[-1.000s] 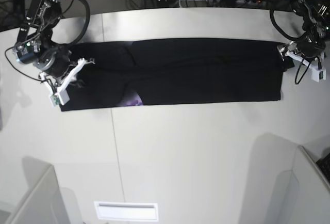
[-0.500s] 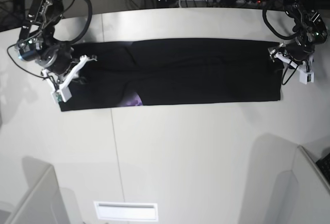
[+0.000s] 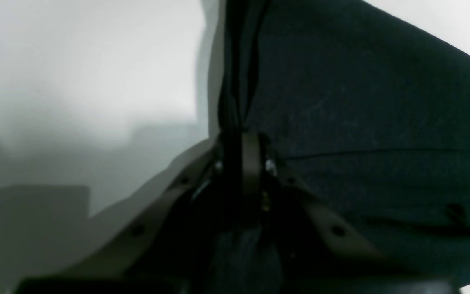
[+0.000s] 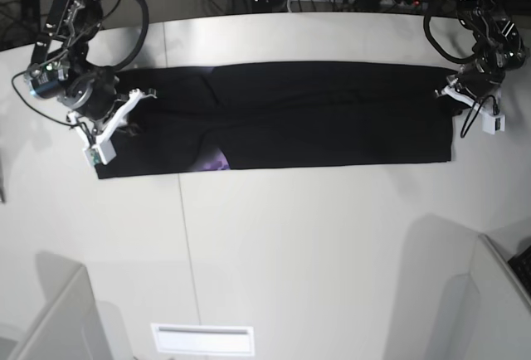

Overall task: Fold the T-shirt properly
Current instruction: 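Grasp the strip's end with the left gripper and lift it, then carry the held strip end toward the right gripper, folding it inward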

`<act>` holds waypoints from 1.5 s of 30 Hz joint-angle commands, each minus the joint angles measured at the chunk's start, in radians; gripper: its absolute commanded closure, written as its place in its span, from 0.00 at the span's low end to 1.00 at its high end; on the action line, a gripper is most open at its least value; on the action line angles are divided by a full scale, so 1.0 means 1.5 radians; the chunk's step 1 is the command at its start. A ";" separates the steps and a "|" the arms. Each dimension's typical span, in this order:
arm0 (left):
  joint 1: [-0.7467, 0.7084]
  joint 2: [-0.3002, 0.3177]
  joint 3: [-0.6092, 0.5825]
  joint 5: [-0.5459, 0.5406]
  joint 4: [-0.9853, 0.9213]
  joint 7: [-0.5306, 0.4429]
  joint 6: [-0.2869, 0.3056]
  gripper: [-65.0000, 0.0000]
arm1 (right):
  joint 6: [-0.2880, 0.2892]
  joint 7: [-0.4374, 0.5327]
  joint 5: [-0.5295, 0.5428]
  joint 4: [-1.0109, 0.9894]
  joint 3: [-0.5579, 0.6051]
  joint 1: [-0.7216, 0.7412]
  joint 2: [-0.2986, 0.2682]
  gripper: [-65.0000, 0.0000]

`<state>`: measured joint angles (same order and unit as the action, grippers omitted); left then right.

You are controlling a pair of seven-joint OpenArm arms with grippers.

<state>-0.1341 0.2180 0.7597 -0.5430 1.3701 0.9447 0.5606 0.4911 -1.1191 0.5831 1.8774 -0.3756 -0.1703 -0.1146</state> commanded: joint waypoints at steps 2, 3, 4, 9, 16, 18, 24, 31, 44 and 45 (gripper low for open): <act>0.003 0.005 0.000 0.032 0.000 0.036 -0.001 1.00 | 0.002 0.013 0.011 0.012 -0.003 0.007 -0.006 1.00; 0.004 0.011 0.000 0.032 0.004 0.036 -0.001 1.00 | 0.002 0.013 0.011 0.012 -0.003 0.007 -0.006 1.00; 0.005 0.017 0.000 0.031 0.005 0.036 -0.001 1.00 | 0.002 0.013 0.011 0.012 -0.003 0.007 -0.006 1.00; 0.008 0.042 0.017 0.028 0.008 0.031 -0.001 1.00 | 0.002 0.011 0.011 0.012 -0.007 0.007 -0.006 1.00; -0.023 0.045 0.052 0.033 0.095 -0.004 -0.001 1.00 | 0.002 0.012 0.011 0.012 -0.008 0.006 -0.006 1.00; -0.035 0.043 0.052 0.033 0.125 -0.004 -0.001 1.00 | 0.002 0.012 0.011 0.012 -0.008 0.006 -0.005 1.00; -0.080 0.016 0.046 0.033 0.222 -0.002 -0.001 1.00 | 0.002 0.012 0.011 0.012 -0.008 0.007 -0.004 1.00; -0.128 -0.044 -0.011 0.033 0.361 -0.001 -0.003 1.00 | 0.002 0.011 0.011 0.012 -0.008 0.007 0.004 1.00; -0.129 -0.106 -0.148 0.033 0.382 0.000 -0.012 1.00 | 0.002 0.008 0.011 0.012 -0.008 0.006 0.004 1.00; -0.129 -0.106 -0.166 0.032 0.382 0.000 -0.026 1.00 | 0.002 0.008 0.011 0.012 -0.008 0.006 0.004 1.00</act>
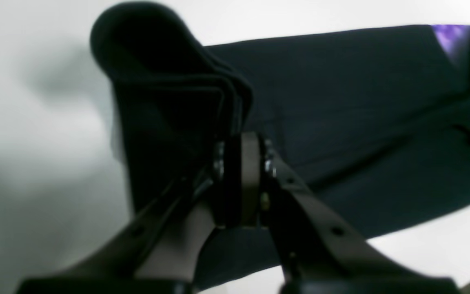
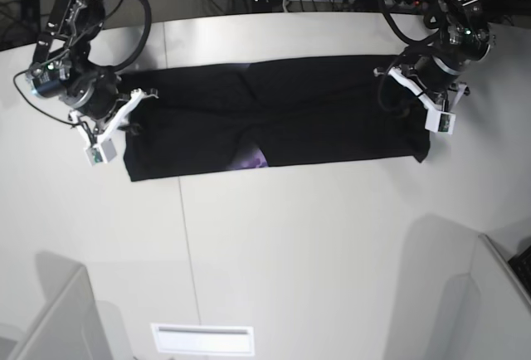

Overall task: Fold the T-shirt properly
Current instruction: 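Carry the held strip end toward the right gripper, folding it inward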

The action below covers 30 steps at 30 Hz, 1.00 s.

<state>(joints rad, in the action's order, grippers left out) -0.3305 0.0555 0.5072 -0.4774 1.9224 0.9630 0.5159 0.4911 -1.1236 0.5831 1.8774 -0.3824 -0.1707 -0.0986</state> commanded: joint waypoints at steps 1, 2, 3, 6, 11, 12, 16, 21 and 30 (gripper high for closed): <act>0.002 0.002 -0.014 -0.014 0.014 -0.012 -0.009 1.00 | 0.002 0.011 0.011 0.012 -0.003 0.006 -0.006 1.00; 0.002 0.001 -0.034 -0.016 0.014 -0.012 -0.019 1.00 | 0.002 0.011 0.011 0.012 -0.003 0.006 -0.006 1.00; 0.002 0.000 -0.050 -0.017 0.014 -0.012 -0.026 1.00 | 0.002 0.011 0.011 0.012 -0.003 0.006 -0.006 1.00; 0.009 -0.015 -0.082 -0.017 0.011 -0.013 -0.039 1.00 | 0.002 0.011 0.011 0.012 -0.003 0.006 -0.006 1.00; 0.009 -0.035 -0.136 -0.012 0.010 -0.013 -0.049 1.00 | 0.002 0.011 0.011 0.012 -0.003 0.006 -0.006 1.00; 0.009 -0.038 -0.143 -0.012 0.010 -0.013 -0.055 1.00 | 0.002 0.011 0.011 0.012 -0.003 0.006 -0.006 1.00; 0.010 -0.042 -0.176 -0.013 0.010 -0.014 -0.060 1.00 | 0.002 0.011 0.011 0.012 -0.003 0.006 -0.006 1.00; 0.019 -0.042 -0.208 -0.018 0.008 -0.017 -0.102 1.00 | 0.002 0.011 0.011 0.011 -0.003 0.006 -0.006 1.00; 0.049 -0.078 -0.219 -0.018 -0.017 -0.012 -0.106 1.00 | 0.002 0.011 0.011 0.011 -0.003 0.006 -0.006 1.00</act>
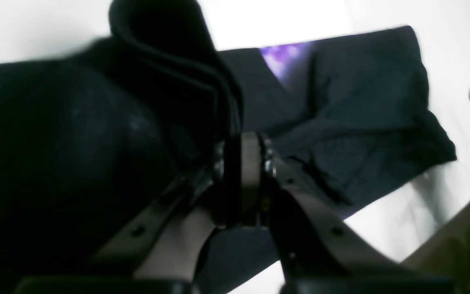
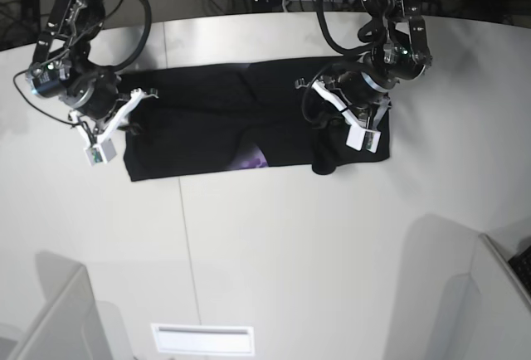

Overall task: Fold the T-shirt properly
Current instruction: 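Carry the held strip end toward the right gripper, folding it inward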

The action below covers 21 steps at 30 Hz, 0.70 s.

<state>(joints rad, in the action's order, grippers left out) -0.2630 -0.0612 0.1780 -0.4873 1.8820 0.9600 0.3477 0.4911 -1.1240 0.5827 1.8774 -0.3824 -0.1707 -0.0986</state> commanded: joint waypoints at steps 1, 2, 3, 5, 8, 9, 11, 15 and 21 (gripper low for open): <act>0.004 -0.004 0.001 -0.011 0.002 -0.010 0.006 1.00 | 0.002 0.011 0.011 0.011 -0.003 0.006 -0.006 1.00; 0.005 -0.005 0.001 -0.011 -0.004 -0.010 0.006 1.00 | 0.002 0.011 0.011 0.011 -0.003 0.006 -0.006 1.00; 0.006 -0.005 0.000 -0.011 -0.008 -0.010 0.006 1.00 | 0.002 0.011 0.011 0.011 -0.003 0.006 -0.006 1.00; 0.003 -0.004 -0.014 -0.011 -0.009 -0.012 0.006 1.00 | 0.002 0.011 0.011 0.011 -0.003 0.006 -0.006 1.00; 0.003 -0.006 -0.018 -0.011 -0.007 -0.011 0.006 1.00 | 0.002 0.011 0.011 0.011 -0.003 0.006 -0.006 1.00; 0.003 -0.006 -0.018 -0.011 -0.007 -0.011 0.006 1.00 | 0.002 0.011 0.011 0.011 -0.003 0.006 -0.006 1.00; 0.004 -0.009 -0.018 -0.011 -0.007 -0.011 0.006 1.00 | 0.002 0.011 0.011 0.011 -0.003 0.006 -0.006 1.00; 0.003 -0.020 -0.019 -0.012 -0.006 -0.010 0.006 1.00 | 0.002 0.011 0.011 0.010 -0.003 0.007 -0.006 1.00; 0.002 -0.020 -0.055 -0.012 -0.005 -0.010 0.006 1.00 | 0.002 0.011 0.011 0.009 -0.003 0.009 -0.006 1.00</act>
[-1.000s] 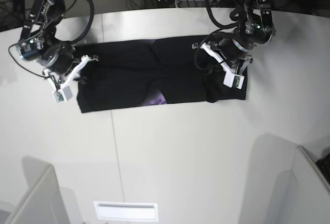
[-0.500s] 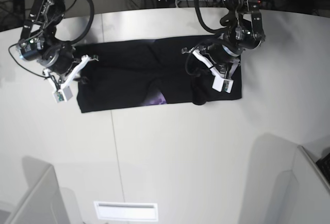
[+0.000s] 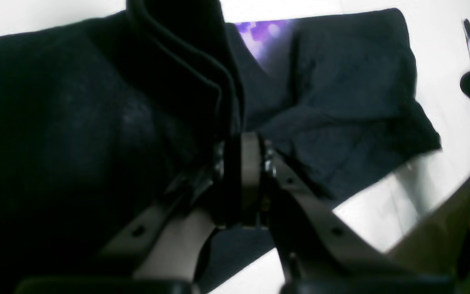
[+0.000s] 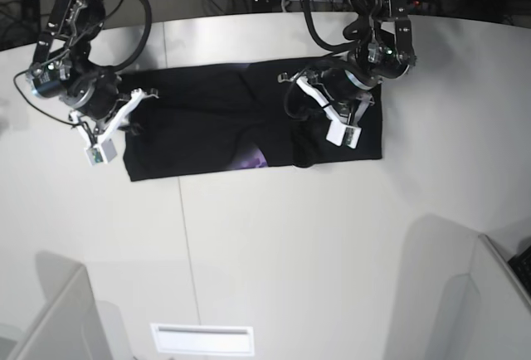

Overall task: Fold the T-shirt properly
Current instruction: 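Carry the held strip end toward the right gripper, folding it inward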

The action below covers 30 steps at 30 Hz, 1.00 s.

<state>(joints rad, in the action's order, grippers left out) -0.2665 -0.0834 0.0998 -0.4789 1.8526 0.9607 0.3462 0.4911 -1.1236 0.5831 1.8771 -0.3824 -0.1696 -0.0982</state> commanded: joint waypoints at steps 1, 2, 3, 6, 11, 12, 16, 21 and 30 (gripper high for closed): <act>0.004 -0.006 -0.007 -0.018 0.014 -0.011 0.006 1.00 | 0.002 0.011 0.010 0.009 -0.002 0.008 -0.007 1.00; 0.004 -0.006 -0.009 -0.018 0.012 -0.011 0.006 1.00 | 0.002 0.011 0.010 0.009 -0.001 0.008 -0.007 1.00; 0.005 -0.007 -0.008 -0.018 0.011 -0.011 0.006 1.00 | 0.002 0.011 0.010 0.009 -0.001 0.008 -0.007 1.00; 0.006 -0.007 -0.008 -0.018 0.010 -0.011 0.006 1.00 | 0.002 0.011 0.010 0.008 -0.002 0.009 -0.008 1.00; 0.006 -0.006 -0.007 -0.018 0.008 -0.011 0.006 1.00 | 0.002 0.011 0.010 0.008 0.000 0.009 -0.008 1.00; 0.005 -0.006 -0.007 -0.018 0.008 -0.011 0.006 1.00 | 0.002 0.011 0.010 0.008 0.000 0.009 -0.008 1.00; 0.005 -0.006 -0.005 -0.018 0.008 -0.011 0.006 1.00 | 0.002 0.011 0.010 0.008 0.001 0.010 -0.008 1.00; 0.008 -0.006 -0.008 -0.018 0.008 -0.011 0.006 1.00 | 0.002 0.011 0.010 0.008 -0.001 0.010 -0.008 1.00; 0.008 -0.004 -0.008 -0.018 0.007 -0.011 0.006 0.91 | 0.002 0.011 0.010 0.008 0.001 0.009 -0.008 1.00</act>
<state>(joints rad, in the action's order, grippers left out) -0.2630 -0.0860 0.0906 -0.4862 1.8481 0.9604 0.3462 0.4911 -1.1236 0.5831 1.8763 -0.3813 -0.1669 -0.0990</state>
